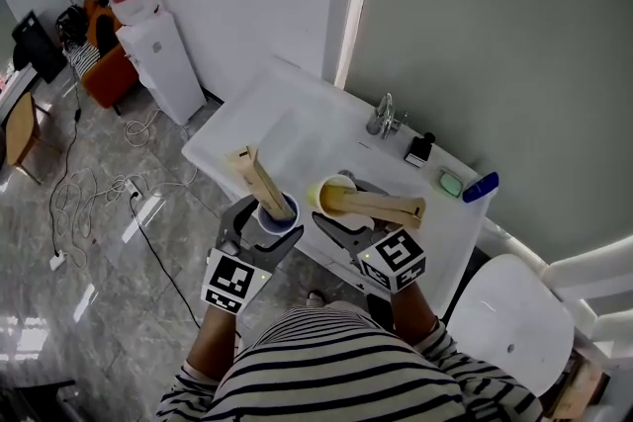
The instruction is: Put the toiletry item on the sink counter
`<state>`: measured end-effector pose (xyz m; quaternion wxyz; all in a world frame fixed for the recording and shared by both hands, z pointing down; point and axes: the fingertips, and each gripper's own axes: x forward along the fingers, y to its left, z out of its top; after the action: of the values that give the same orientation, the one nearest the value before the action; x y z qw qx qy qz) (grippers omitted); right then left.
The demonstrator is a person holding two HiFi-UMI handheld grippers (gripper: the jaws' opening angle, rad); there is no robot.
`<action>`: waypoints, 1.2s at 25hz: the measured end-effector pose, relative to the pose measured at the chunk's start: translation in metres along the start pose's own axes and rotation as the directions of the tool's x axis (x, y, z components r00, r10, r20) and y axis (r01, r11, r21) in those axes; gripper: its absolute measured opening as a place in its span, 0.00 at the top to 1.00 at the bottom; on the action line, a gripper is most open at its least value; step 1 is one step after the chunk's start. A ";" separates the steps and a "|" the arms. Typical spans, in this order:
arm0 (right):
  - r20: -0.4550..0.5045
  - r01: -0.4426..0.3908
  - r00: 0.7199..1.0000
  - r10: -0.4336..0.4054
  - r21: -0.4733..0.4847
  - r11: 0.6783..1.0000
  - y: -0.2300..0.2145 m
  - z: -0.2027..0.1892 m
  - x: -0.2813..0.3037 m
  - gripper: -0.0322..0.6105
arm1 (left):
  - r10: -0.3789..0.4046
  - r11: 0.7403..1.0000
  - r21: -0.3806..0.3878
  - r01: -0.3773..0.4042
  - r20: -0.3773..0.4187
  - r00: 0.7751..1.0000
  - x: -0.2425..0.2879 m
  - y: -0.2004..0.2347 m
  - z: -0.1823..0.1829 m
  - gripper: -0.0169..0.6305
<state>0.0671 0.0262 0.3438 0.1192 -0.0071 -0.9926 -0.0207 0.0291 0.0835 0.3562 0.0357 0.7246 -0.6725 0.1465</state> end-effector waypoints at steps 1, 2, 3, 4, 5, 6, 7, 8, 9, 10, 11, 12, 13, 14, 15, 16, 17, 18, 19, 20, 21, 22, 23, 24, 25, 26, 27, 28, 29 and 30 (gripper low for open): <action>0.001 0.002 1.000 -0.002 0.002 1.000 -0.005 0.000 0.002 0.43 | -0.004 1.000 0.001 0.004 0.000 1.000 0.005 0.003 0.001 0.41; 0.002 0.005 1.000 -0.005 0.004 1.000 -0.009 0.000 0.004 0.43 | -0.009 1.000 0.002 0.009 -0.001 1.000 0.010 0.005 0.001 0.41; 0.002 0.010 1.000 -0.010 0.007 1.000 -0.014 0.000 0.005 0.43 | -0.014 1.000 0.003 0.014 -0.002 1.000 0.015 0.008 0.001 0.41; 0.003 0.017 1.000 -0.017 0.010 1.000 -0.019 0.000 0.007 0.43 | -0.022 1.000 0.005 0.022 -0.002 1.000 0.021 0.010 0.002 0.41; 0.005 0.025 1.000 -0.025 0.012 1.000 -0.024 0.000 0.008 0.43 | -0.032 0.999 0.009 0.032 -0.001 1.000 0.027 0.013 0.003 0.41; 0.007 0.037 0.999 -0.037 0.014 0.999 -0.029 0.001 0.010 0.43 | -0.044 0.999 0.015 0.044 0.002 0.999 0.033 0.016 0.005 0.41; 0.009 0.051 0.999 -0.051 0.016 0.999 -0.035 0.002 0.012 0.43 | -0.057 0.998 0.020 0.057 0.007 0.998 0.039 0.020 0.007 0.41; 0.011 0.066 0.998 -0.066 0.017 0.998 -0.041 0.004 0.014 0.43 | -0.071 0.997 0.026 0.071 0.012 0.997 0.046 0.025 0.010 0.41; 0.012 0.080 0.997 -0.081 0.018 0.997 -0.047 0.005 0.018 0.43 | -0.083 0.996 0.033 0.083 0.018 0.996 0.053 0.031 0.012 0.41; 0.013 0.093 0.996 -0.093 0.020 0.995 -0.055 0.005 0.023 0.43 | -0.095 0.995 0.038 0.094 0.022 0.995 0.062 0.037 0.013 0.41; 0.013 0.107 0.994 -0.107 0.023 0.994 -0.065 0.006 0.028 0.43 | -0.107 0.993 0.043 0.106 0.025 0.994 0.072 0.045 0.014 0.41; 0.011 0.124 0.992 -0.125 0.028 0.992 -0.075 0.006 0.034 0.43 | -0.124 0.991 0.047 0.123 0.028 0.992 0.083 0.054 0.015 0.41; 0.007 0.150 0.989 -0.151 0.036 0.988 -0.087 0.007 0.040 0.43 | -0.148 0.988 0.054 0.147 0.032 0.988 0.095 0.064 0.017 0.41; 0.003 0.185 0.983 -0.185 0.045 0.982 -0.098 0.008 0.046 0.43 | -0.180 0.982 0.067 0.178 0.035 0.983 0.108 0.074 0.018 0.41; 0.000 0.224 0.975 -0.224 0.056 0.973 -0.109 0.009 0.051 0.43 | -0.216 0.974 0.084 0.212 0.037 0.976 0.119 0.084 0.020 0.41; -0.003 0.261 0.965 -0.262 0.067 0.963 -0.119 0.011 0.056 0.43 | -0.250 0.964 0.104 0.245 0.038 0.968 0.130 0.095 0.022 0.41; -0.005 0.296 0.955 -0.296 0.077 0.952 -0.129 0.013 0.062 0.43 | -0.281 0.953 0.125 0.274 0.036 0.959 0.139 0.104 0.024 0.41; -0.007 0.327 0.945 -0.328 0.088 0.941 -0.137 0.015 0.068 0.43 | -0.310 0.943 0.143 0.302 0.034 0.950 0.148 0.114 0.026 0.41; -0.009 0.358 0.933 -0.359 0.098 0.929 -0.146 0.017 0.074 0.43 | -0.338 0.931 0.158 0.329 0.032 0.941 0.157 0.124 0.027 0.41; -0.011 0.388 0.921 -0.389 0.108 0.915 -0.155 0.019 0.080 0.43 | -0.365 0.919 0.172 0.355 0.031 0.930 0.165 0.134 0.030 0.41; -0.013 0.419 0.907 -0.420 0.118 0.900 -0.163 0.022 0.087 0.43 | -0.393 0.906 0.184 0.381 0.031 0.919 0.174 0.144 0.032 0.41; -0.016 0.449 0.893 -0.451 0.128 0.884 -0.171 0.024 0.093 0.43 | -0.420 0.893 0.195 0.406 0.033 0.907 0.183 0.152 0.035 0.41; -0.021 0.478 0.877 -0.480 0.137 0.868 -0.177 0.025 0.098 0.43 | -0.447 0.879 0.204 0.431 0.034 0.894 0.191 0.160 0.037 0.41; -0.027 0.505 0.861 -0.507 0.145 0.851 -0.183 0.026 0.103 0.43 | -0.471 0.865 0.212 0.454 0.035 0.881 0.198 0.166 0.038 0.41; -0.033 0.530 0.846 -0.532 0.152 0.834 -0.188 0.027 0.107 0.43 | -0.493 0.852 0.221 0.474 0.035 0.869 0.205 0.172 0.039 0.41; -0.038 0.552 0.832 -0.554 0.157 0.819 -0.193 0.027 0.111 0.43 | -0.511 0.841 0.228 0.491 0.035 0.859 0.211 0.178 0.040 0.41; -0.042 0.572 0.818 -0.573 0.159 0.805 -0.198 0.029 0.115 0.43 | -0.527 0.830 0.235 0.505 0.034 0.849 0.216 0.184 0.040 0.41; -0.046 0.589 0.806 -0.590 0.160 0.792 -0.203 0.030 0.119 0.43 | -0.540 0.821 0.241 0.518 0.033 0.841 0.221 0.189 0.041 0.41; -0.051 0.605 0.794 -0.605 0.161 0.780 -0.207 0.031 0.123 0.43 | -0.553 0.812 0.247 0.529 0.033 0.833 0.226 0.194 0.040 0.41; -0.058 0.620 0.783 -0.620 0.162 0.768 -0.211 0.031 0.126 0.43 | -0.564 0.803 0.254 0.539 0.032 0.825 0.231 0.198 0.040 0.41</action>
<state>-0.0664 -0.1823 0.3350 0.1065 0.3308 -0.9373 0.0270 -0.1472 -0.1672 0.3493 -0.0445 0.8946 -0.4112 0.1694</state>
